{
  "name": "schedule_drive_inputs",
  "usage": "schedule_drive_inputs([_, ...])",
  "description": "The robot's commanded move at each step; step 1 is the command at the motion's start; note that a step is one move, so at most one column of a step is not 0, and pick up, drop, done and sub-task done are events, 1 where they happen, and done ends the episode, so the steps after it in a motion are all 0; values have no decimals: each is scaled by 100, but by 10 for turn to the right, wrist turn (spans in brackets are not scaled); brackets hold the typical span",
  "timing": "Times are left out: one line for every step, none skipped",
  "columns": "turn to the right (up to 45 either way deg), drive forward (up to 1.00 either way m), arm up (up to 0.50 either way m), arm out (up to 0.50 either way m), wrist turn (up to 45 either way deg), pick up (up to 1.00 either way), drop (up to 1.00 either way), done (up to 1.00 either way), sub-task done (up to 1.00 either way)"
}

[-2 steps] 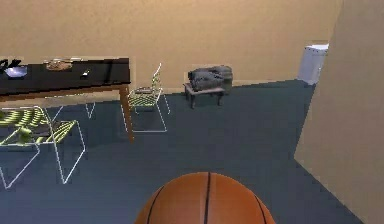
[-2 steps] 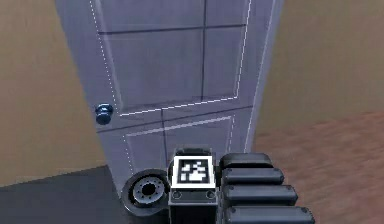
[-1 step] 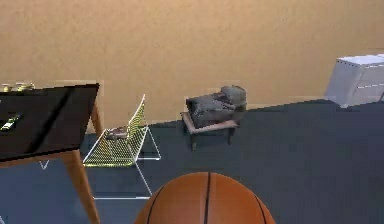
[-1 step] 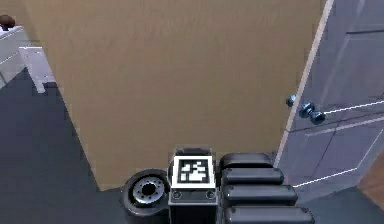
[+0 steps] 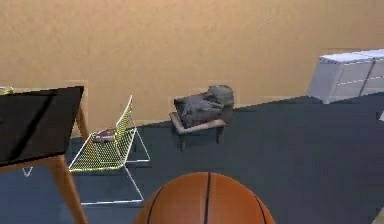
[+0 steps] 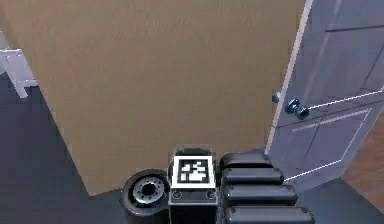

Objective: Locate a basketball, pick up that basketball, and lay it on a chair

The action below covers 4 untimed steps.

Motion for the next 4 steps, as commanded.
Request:
schedule_drive_inputs([0, 80, 0, 0, 0, 0, 0, 0, 0])
schedule_drive_inputs([-450, 0, 0, 0, 0, 0, 0, 0, 0])
schedule_drive_inputs([-210, 0, 0, 0, 0, 0, 0, 0, 0])
schedule_drive_inputs([450, 0, 0, 0, 0, 0, 0, 0, 0])
